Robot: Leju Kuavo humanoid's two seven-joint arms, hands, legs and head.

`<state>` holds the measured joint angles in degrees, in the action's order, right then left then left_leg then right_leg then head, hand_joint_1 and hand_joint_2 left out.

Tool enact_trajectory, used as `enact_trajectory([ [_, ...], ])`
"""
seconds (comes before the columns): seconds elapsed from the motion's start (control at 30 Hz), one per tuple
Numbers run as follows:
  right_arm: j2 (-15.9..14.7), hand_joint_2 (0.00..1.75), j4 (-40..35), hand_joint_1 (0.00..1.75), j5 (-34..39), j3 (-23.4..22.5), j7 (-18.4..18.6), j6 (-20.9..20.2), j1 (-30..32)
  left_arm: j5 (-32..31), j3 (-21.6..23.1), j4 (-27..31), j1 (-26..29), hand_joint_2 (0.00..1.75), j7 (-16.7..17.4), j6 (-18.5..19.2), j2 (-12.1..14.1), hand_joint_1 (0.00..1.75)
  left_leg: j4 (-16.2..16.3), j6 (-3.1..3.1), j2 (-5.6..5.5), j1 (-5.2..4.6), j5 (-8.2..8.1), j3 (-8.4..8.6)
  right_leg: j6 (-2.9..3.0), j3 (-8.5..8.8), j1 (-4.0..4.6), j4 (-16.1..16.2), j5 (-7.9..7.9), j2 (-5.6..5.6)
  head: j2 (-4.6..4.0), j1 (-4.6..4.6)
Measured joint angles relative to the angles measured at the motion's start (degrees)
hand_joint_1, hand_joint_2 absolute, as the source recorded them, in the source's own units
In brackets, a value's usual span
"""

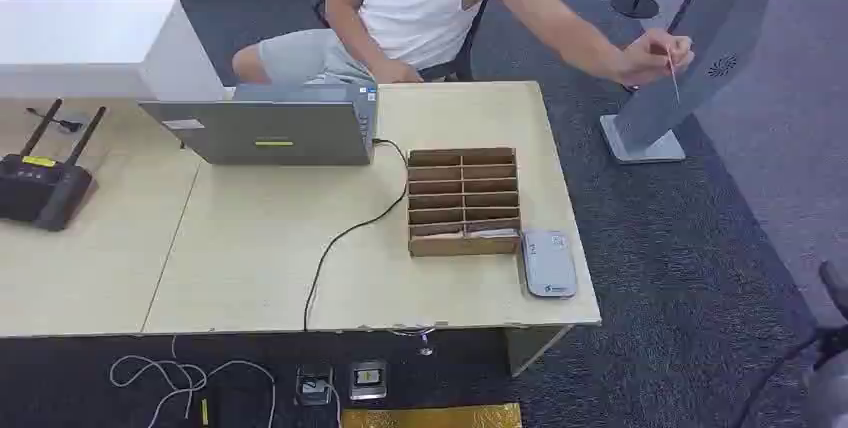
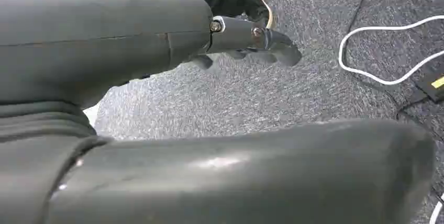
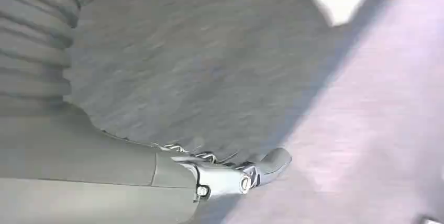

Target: Pass the card to the sensor for recognition and then transmit it.

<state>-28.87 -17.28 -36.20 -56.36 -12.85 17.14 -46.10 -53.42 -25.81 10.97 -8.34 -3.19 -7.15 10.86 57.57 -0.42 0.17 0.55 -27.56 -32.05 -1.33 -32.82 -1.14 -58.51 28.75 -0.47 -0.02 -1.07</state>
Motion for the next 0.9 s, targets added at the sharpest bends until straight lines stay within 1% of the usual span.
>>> enact_trajectory([
  [0.1, 0.0, 1.75, -2.5, 0.00, 7.2, 4.3, -0.4, 0.0, -3.8, 0.0, 0.0, 0.0, 0.0, 0.00, 0.0, 0.0, -0.1, 0.00, 0.0, 0.04, -0.16, 0.00, 0.05, -0.05, 0.00, 0.02, 0.00, 0.0, 0.00, -0.20, 0.00, 0.07],
  [0.17, 0.1, 1.75, -4.9, 0.00, 13.6, 8.9, 0.6, 0.8, -5.4, 0.0, 0.0, 0.0, 0.0, 0.00, 0.0, 0.0, -0.1, 0.00, 0.0, 0.04, -0.30, -0.01, 0.08, -0.10, 0.00, 0.02, 0.00, 0.0, 0.00, -0.40, 0.00, 0.07],
  [0.27, 0.6, 1.75, -9.6, 0.00, 22.2, 17.1, 1.9, 2.8, -6.2, 0.0, 0.0, 0.0, 0.0, 0.00, 0.0, 0.0, -0.1, 0.00, 0.0, 0.04, -0.31, 0.00, 0.08, -0.12, 0.00, 0.02, 0.01, 0.0, 0.01, -0.40, 0.00, 0.07],
  [0.37, 1.0, 1.75, -14.0, 0.00, 24.7, 24.7, 2.1, 3.9, -6.5, -0.4, 0.0, 0.0, 0.0, 0.00, 0.0, 0.0, -0.1, 0.00, 0.0, 0.04, -0.30, 0.00, 0.08, -0.14, 0.01, 0.01, 0.01, 0.0, 0.01, -0.39, 0.00, 0.04],
  [0.47, 1.6, 1.75, -18.1, 0.00, 24.8, 31.7, 2.5, 5.2, -6.6, -0.7, 0.0, 0.0, 0.0, 0.00, 0.0, 0.0, -0.1, 0.00, 0.0, 0.03, -0.30, 0.00, 0.08, -0.14, 0.01, 0.01, 0.01, 0.0, 0.01, -0.39, 0.00, 0.04],
  [0.5, 2.0, 1.75, -19.7, 0.00, 24.5, 34.4, 2.6, 5.6, -6.6, -0.8, 0.0, 0.0, 0.0, 0.00, 0.0, 0.0, -0.1, 0.00, 0.0, 0.03, -0.30, 0.00, 0.08, -0.13, 0.01, 0.03, 0.01, 0.0, 0.01, -0.39, 0.00, 0.04],
  [0.57, 2.6, 1.75, -21.9, 0.00, 23.4, 38.1, 2.6, 6.3, -6.6, -0.9, 0.0, 0.0, 0.0, 0.00, 0.0, -0.1, -0.1, 0.00, 0.0, 0.03, -0.32, 0.01, 0.09, -0.12, 0.01, 0.03, 0.02, 0.0, 0.01, -0.41, 0.00, 0.02],
  [0.67, 3.4, 1.75, -25.6, 0.00, 18.6, 43.3, 2.5, 7.8, -6.3, -1.3, 0.0, 0.0, 0.0, 0.00, -0.5, -0.2, -0.1, 0.00, 0.0, 0.04, -0.34, 0.01, 0.12, -0.15, 0.01, 0.01, 0.02, 0.0, 0.01, -0.42, 0.00, 0.04],
  [0.8, 5.0, 1.75, -32.7, 0.00, 6.5, 51.4, 2.1, 9.3, -5.2, -2.2, 0.0, 0.0, 0.0, 0.00, -1.7, -0.2, -0.1, 0.00, 0.0, 0.03, -0.31, 0.03, 0.12, -0.11, 0.01, 0.00, 0.04, 0.0, 0.01, -0.37, 0.00, 0.04],
  [0.9, 6.2, 1.75, -36.6, 0.00, -2.8, 55.6, 2.0, 10.3, -4.6, -2.7, 0.0, 0.0, -0.2, 0.00, -1.7, 0.5, -0.2, 0.00, 0.0, 0.01, -0.33, 0.06, 0.14, -0.13, 0.02, 0.01, 0.07, 0.0, 0.02, -0.41, 0.00, 0.04],
])
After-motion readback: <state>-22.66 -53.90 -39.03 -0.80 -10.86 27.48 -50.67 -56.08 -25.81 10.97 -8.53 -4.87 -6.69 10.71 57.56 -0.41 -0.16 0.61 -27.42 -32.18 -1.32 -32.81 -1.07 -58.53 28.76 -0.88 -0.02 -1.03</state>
